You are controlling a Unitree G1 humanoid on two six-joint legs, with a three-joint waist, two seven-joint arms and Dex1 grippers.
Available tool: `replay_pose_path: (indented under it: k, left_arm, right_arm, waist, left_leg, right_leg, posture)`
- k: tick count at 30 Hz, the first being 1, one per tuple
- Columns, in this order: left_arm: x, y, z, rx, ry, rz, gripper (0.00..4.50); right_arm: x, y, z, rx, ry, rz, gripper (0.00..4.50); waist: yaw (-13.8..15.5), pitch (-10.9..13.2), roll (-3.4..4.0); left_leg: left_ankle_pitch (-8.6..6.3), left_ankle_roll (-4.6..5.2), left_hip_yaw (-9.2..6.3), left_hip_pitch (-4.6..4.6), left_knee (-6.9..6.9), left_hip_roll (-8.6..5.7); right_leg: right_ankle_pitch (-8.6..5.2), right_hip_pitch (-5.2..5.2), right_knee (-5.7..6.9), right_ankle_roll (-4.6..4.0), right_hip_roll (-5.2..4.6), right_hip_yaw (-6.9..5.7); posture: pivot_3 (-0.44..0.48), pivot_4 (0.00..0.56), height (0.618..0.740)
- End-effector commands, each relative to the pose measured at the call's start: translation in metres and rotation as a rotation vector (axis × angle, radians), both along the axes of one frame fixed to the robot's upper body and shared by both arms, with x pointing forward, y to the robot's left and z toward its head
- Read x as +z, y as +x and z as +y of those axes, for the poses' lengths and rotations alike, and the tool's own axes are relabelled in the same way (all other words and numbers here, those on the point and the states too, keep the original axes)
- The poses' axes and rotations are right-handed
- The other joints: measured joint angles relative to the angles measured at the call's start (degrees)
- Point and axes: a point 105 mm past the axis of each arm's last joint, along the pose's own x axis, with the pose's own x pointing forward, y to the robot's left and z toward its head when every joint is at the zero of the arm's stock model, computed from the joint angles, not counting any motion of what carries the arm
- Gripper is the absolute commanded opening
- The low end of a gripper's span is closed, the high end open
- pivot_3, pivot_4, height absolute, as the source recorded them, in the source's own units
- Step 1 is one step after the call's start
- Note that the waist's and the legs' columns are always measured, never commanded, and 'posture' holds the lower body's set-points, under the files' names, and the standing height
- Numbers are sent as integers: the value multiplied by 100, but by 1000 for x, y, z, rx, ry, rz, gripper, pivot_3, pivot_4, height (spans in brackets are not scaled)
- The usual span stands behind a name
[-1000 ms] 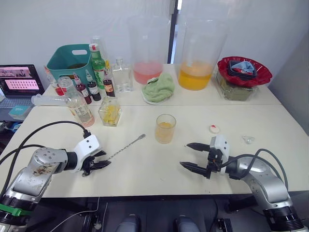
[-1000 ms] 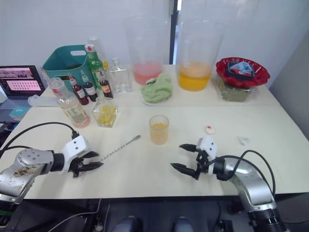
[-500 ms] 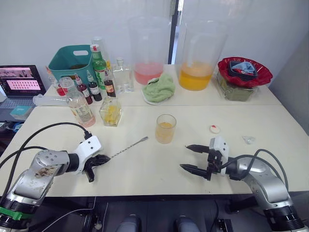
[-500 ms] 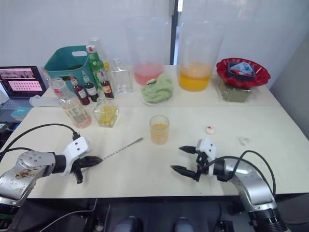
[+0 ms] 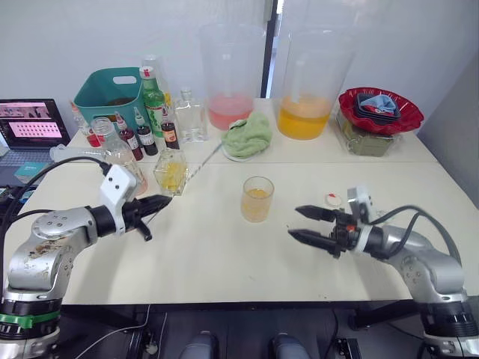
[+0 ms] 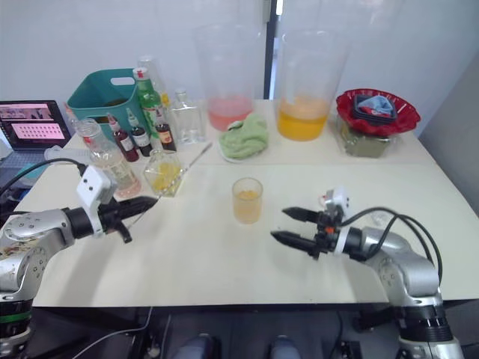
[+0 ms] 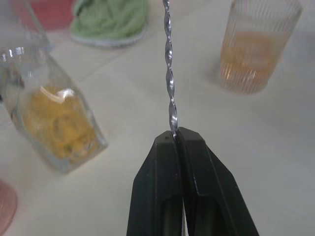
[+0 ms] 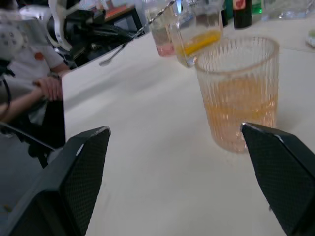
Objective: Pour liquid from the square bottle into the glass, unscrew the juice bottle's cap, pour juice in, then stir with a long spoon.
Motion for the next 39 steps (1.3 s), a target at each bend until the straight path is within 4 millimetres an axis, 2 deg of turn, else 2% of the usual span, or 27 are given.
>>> replay_pose_path:
  k: [1, 5, 9, 11, 16, 21, 26, 33, 39]
  left_arm:
    - [26, -6, -20, -40, -56, -112, 7]
    - [29, -13, -50, -97, -105, -136, 7]
    - [30, -15, -69, -122, -112, -142, 7]
    - [31, -15, -75, -130, -119, -142, 7]
    - [31, -16, -81, -150, -118, -133, 7]
    - [22, -23, -86, -177, -78, -110, 7]
    - [19, -25, -89, -186, -73, -102, 7]
    - [20, -22, -87, -178, -74, -106, 0]
    - [19, -22, -88, -177, -73, -108, 0]
  right_arm:
    - [36, -3, 4, 21, 158, -16, 4500]
    - [59, 7, 15, -19, 302, -7, 4500]
    - [76, 26, 26, -97, 469, 69, 4500]
    - [78, 30, 36, -96, 486, 101, 4500]
    - [77, 36, 52, -110, 461, 143, 4500]
    - [75, 37, 70, -89, 455, 175, 4500]
    - [76, 38, 80, -87, 474, 195, 4500]
    - [82, 37, 86, -81, 512, 200, 2308]
    - [82, 38, 87, -98, 508, 202, 175]
  waist:
    - [-10, 0, 0]
    - [-14, 0, -1]
    - [-32, 0, -1]
    - [-29, 0, -1]
    - [-20, 0, -1]
    - [-45, 0, -1]
    - [-53, 0, -1]
    - [-42, 0, -1]
    - [-55, 0, -1]
  left_leg:
    - [0, 0, 0, 1, 0, 0]
    - [0, 0, 0, 0, -3, -2]
    - [0, 0, 1, -3, -4, -2]
    - [0, -1, 3, -4, -4, -4]
    - [0, 0, 7, -15, -2, -12]
    - [3, -4, 15, -25, -2, -9]
    - [5, -7, 16, -34, -2, -8]
    - [8, -12, 17, -34, -2, -9]
    - [8, -12, 18, -34, -2, -7]
  right_leg:
    - [0, 1, 0, 0, 0, 1]
    - [0, -3, 2, -1, 0, 3]
    - [1, -12, 9, -2, 4, 6]
    - [2, -18, 16, -2, 4, 9]
    - [2, -38, 49, -2, -1, 11]
    - [2, -62, 54, -3, 3, 17]
    - [2, -77, 68, -3, 4, 22]
    - [2, -77, 68, -3, 4, 21]
    - [2, -79, 68, -3, 6, 21]
  posture:
    - [0, 150, 740]
    - [0, 150, 740]
    - [0, 150, 740]
    - [0, 150, 740]
    - [0, 150, 740]
    - [0, 150, 740]
    - [0, 150, 740]
    - [0, 150, 740]
    - [0, 150, 740]
